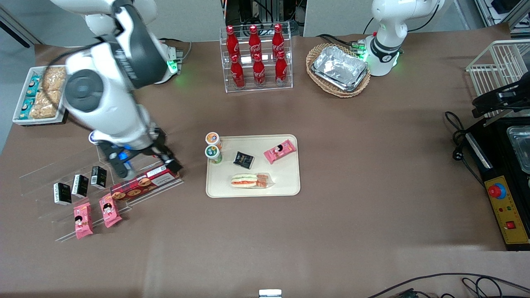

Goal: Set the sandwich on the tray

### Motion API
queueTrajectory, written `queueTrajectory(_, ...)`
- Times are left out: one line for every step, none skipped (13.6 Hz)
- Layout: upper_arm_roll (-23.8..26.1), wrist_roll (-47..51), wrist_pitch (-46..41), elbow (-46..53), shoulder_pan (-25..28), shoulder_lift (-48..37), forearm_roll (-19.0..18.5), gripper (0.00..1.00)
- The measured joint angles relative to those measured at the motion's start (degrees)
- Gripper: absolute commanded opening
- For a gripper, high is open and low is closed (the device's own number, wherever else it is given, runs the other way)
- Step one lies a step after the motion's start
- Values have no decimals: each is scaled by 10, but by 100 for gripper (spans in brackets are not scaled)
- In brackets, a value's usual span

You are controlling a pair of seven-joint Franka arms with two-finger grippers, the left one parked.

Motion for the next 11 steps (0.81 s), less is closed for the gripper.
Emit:
queueTrajectory(0,-56,-10,0,-20,-8,0,100)
queueTrajectory(0,-119,-15,-2,-41,-18,0,100)
queueTrajectory(-1,-194,-20,-4,-64,-27,0,100)
queueTrajectory(-1,-272,-23,-8,-89,-36,0,100)
queueTrajectory(-1,-348,-25,-11,-116,-42,0,100)
queueTrajectory(-1,-425,-26,-14,-142,-47,-3,100)
queueTrajectory(-2,-501,-26,-15,-165,-50,-13,100)
queueTrajectory(-2,-575,-26,-15,-185,-52,-23,99)
queueTrajectory(-2,-635,-26,-15,-201,-54,-30,99)
queueTrajectory(-2,-676,-26,-15,-212,-56,-34,98)
queueTrajectory(-2,-701,-26,-17,-219,-62,-37,98)
